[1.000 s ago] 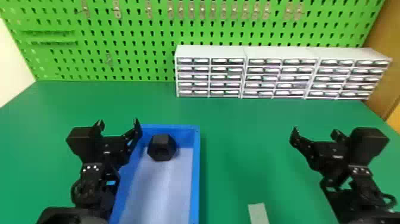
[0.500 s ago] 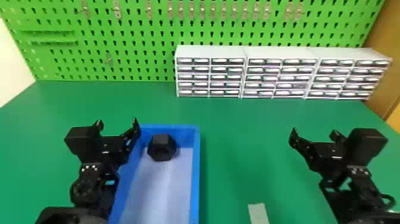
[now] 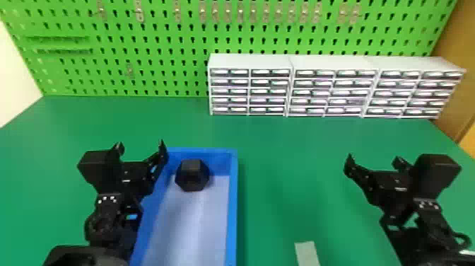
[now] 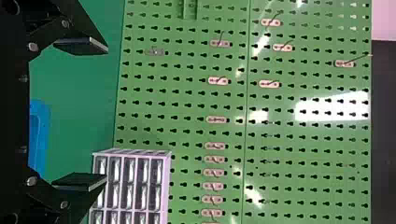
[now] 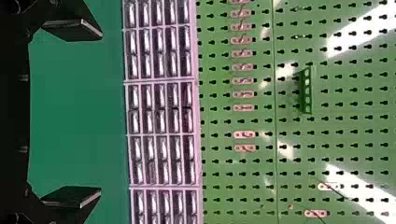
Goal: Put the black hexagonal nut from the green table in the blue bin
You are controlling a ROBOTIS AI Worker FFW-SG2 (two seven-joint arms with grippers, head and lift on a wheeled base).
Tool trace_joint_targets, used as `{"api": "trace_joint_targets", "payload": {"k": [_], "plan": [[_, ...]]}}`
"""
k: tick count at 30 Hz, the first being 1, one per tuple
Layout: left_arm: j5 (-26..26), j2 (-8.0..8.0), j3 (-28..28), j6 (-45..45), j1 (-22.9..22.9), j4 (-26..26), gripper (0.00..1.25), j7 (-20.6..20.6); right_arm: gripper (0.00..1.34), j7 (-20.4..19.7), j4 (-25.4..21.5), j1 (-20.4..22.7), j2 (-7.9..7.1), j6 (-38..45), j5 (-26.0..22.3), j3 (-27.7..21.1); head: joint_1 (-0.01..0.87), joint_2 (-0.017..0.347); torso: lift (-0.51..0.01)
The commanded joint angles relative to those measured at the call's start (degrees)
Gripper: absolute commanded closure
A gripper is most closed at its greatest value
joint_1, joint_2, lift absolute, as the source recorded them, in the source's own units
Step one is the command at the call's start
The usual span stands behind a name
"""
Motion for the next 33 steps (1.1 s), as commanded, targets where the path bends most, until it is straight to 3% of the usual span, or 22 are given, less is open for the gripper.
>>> {"api": "trace_joint_targets", "payload": {"k": [1,33], "plan": [[0.0,0.03,-0.1,0.0,0.0,0.0,0.3,0.0,0.13,0.0,-0.1,0.0,-0.03,0.1,0.0,-0.1,0.657,0.057,-0.095],[0.0,-0.06,-0.1,0.0,-0.3,0.1,0.3,0.0,0.13,0.0,-0.1,-0.2,-0.12,0.2,0.0,0.1,0.657,0.057,-0.095]]}}
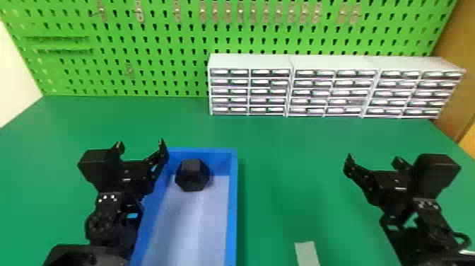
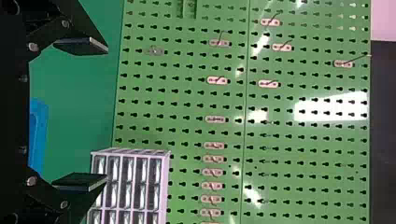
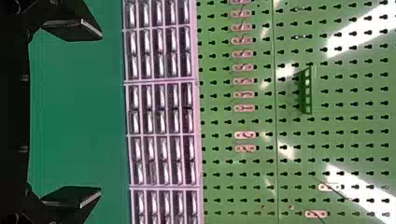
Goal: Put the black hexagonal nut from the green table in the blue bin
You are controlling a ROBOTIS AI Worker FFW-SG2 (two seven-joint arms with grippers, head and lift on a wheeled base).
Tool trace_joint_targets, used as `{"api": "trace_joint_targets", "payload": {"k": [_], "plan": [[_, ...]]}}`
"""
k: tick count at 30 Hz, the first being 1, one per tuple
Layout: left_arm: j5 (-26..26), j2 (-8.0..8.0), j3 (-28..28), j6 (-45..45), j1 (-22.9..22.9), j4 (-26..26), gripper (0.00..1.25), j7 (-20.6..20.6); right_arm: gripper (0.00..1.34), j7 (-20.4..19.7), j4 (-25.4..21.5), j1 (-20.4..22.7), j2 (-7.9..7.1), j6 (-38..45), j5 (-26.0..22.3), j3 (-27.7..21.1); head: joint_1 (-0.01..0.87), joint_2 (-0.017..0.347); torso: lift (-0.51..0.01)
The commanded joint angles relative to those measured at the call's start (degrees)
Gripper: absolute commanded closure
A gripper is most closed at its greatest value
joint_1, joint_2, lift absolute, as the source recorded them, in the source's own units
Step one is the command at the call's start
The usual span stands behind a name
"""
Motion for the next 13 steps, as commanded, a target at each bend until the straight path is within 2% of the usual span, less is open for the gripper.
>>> {"api": "trace_joint_targets", "payload": {"k": [1,13], "plan": [[-0.1,0.0,0.0,0.0,0.0,0.0,0.3,0.0,0.13,0.0,0.0,-0.1,-0.09,0.0,0.0,0.0,0.657,0.057,-0.095],[-0.1,0.0,-0.1,0.0,-0.1,0.4,0.3,0.0,0.13,0.0,0.1,-0.1,-0.27,0.2,-0.2,0.1,0.657,0.057,-0.095]]}}
